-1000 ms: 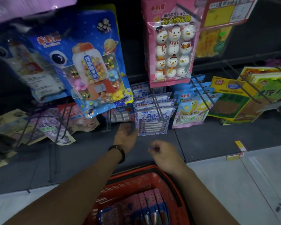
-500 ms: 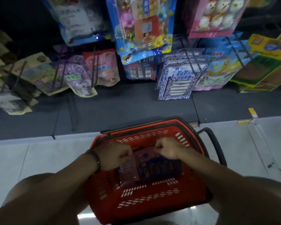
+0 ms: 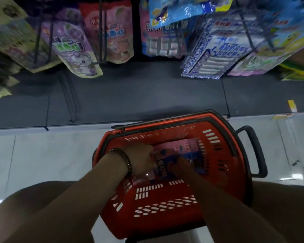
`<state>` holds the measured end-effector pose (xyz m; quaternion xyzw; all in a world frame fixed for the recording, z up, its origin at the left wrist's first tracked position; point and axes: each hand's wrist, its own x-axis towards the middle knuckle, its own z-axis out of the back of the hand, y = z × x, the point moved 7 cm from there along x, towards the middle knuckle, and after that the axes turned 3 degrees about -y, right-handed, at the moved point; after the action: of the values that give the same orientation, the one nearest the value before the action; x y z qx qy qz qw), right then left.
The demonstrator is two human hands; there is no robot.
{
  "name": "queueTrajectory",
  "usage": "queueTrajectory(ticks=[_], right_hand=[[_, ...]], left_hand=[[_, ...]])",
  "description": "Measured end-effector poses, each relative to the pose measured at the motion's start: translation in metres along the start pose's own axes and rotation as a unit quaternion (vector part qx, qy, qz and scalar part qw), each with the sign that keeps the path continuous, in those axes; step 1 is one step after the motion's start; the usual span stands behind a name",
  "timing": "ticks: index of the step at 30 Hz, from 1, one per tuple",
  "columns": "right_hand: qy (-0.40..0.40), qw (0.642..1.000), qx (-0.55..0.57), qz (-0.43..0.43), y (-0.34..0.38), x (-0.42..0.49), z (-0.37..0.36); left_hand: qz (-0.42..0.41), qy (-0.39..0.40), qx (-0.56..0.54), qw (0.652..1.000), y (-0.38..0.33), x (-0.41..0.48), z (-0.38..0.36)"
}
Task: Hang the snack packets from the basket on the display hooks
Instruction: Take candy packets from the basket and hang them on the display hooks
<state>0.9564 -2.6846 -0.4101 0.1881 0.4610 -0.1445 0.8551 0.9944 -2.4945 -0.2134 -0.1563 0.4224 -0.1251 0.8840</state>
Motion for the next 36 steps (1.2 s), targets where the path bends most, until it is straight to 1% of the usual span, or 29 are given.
queueTrajectory(ticks=[4,8,10,13,16,22,24,26,27,28,30,32,34,36], right_hand=[[-0.035,0.998,0.008,-0.051,-0.005,0.009,-0.008],[-0.008,0.996,0.008,-0.093,-0.010,0.019,-0.016],[-0.006,0.996,0.014,-0.091,-0.009,0.022,-0.019],[0.003,1.000,0.007,-0.027,0.000,0.021,-0.024],[-0.004,0.999,0.033,0.026,0.005,0.011,-0.024],[0.045,0.996,0.019,0.078,0.020,-0.024,-0.002],[0.052,0.993,0.021,0.101,0.027,-0.044,0.018],[0.053,0.991,0.013,0.121,0.034,-0.066,0.042],[0.058,0.988,-0.007,0.145,0.038,-0.081,0.054],[0.065,0.983,-0.024,0.167,0.042,-0.096,0.067],[0.072,0.974,-0.046,0.212,0.050,-0.125,0.090],[0.059,0.963,-0.069,0.255,0.059,-0.153,0.113],[0.042,0.951,-0.068,0.300,0.068,-0.182,0.135],[0.017,0.940,-0.051,0.337,0.075,-0.211,0.156]], left_hand=[[-0.018,-0.002,-0.018,1.000,-0.004,0.004,0.005],[-0.016,-0.027,-0.041,0.999,-0.003,0.007,0.012],[-0.008,-0.025,-0.038,0.999,0.001,0.008,0.012],[0.000,-0.018,-0.030,0.999,0.009,0.010,0.011],[0.009,-0.011,-0.027,1.000,0.016,0.014,0.006],[0.037,0.009,-0.017,0.999,0.031,0.019,-0.007],[0.042,-0.004,-0.011,0.999,0.033,0.016,-0.008],[0.038,-0.041,-0.028,0.998,0.033,0.009,-0.007],[0.035,-0.064,-0.039,0.997,0.033,0.004,-0.005],[0.031,-0.086,-0.056,0.994,0.034,-0.002,-0.002],[0.020,-0.114,-0.125,0.986,0.033,-0.016,0.003],[-0.016,-0.131,-0.201,0.971,0.025,-0.030,0.007],[-0.054,-0.147,-0.280,0.947,0.011,-0.044,0.009],[-0.066,-0.183,-0.363,0.911,-0.002,-0.061,0.014]])
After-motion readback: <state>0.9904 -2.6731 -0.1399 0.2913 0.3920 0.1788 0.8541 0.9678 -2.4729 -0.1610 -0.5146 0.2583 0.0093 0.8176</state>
